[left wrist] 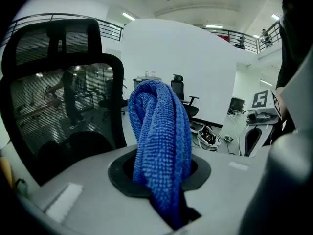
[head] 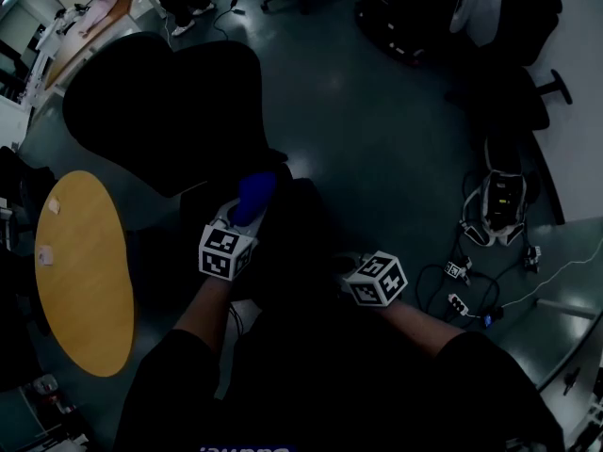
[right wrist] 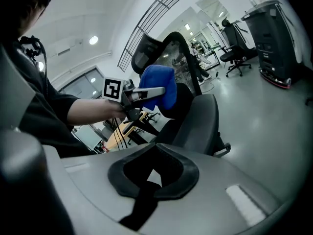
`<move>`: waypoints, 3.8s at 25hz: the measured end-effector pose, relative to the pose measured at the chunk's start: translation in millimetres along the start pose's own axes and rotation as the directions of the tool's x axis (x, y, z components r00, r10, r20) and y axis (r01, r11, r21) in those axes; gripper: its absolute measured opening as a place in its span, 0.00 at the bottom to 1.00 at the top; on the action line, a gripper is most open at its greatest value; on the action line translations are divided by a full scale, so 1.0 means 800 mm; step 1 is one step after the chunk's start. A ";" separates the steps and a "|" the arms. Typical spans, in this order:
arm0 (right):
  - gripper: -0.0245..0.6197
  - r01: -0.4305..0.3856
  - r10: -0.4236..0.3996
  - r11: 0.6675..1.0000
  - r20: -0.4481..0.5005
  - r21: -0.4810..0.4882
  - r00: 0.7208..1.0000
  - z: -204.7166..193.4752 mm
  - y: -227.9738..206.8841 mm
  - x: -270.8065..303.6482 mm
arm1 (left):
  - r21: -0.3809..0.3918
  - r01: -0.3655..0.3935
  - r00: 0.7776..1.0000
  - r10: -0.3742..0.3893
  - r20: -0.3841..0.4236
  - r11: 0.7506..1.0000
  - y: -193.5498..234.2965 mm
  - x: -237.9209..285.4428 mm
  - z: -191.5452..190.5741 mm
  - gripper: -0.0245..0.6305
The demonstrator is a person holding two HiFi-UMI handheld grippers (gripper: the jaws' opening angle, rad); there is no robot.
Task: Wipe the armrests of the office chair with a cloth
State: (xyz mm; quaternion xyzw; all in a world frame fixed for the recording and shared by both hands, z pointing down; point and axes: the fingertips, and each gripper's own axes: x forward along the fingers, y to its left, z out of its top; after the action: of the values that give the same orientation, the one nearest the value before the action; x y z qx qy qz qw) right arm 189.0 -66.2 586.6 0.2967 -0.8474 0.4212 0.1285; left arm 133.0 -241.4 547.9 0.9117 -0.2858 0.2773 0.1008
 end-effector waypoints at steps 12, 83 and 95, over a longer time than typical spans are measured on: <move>0.05 0.020 -0.019 0.999 -0.018 0.039 1.000 -0.020 -0.004 0.001 | 0.048 0.051 0.994 -0.046 -0.095 0.998 0.004 0.053 -0.018 0.21; 0.05 0.021 -0.009 0.977 -0.056 0.214 0.998 -0.098 -0.023 0.026 | 0.158 0.438 0.876 -0.381 -0.294 0.885 -0.212 -0.051 -0.118 0.20; 0.05 0.015 -0.015 0.973 -0.001 0.230 1.000 -0.086 -0.017 0.025 | 0.275 0.208 0.977 -0.185 -0.108 0.939 -0.082 0.026 0.023 0.20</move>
State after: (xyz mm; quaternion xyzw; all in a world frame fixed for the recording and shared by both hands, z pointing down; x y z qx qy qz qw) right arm 178.9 -25.8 646.8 0.3163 -0.7906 0.5154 0.0962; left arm 192.9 -203.9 542.6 0.9287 -0.1462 0.3408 0.0071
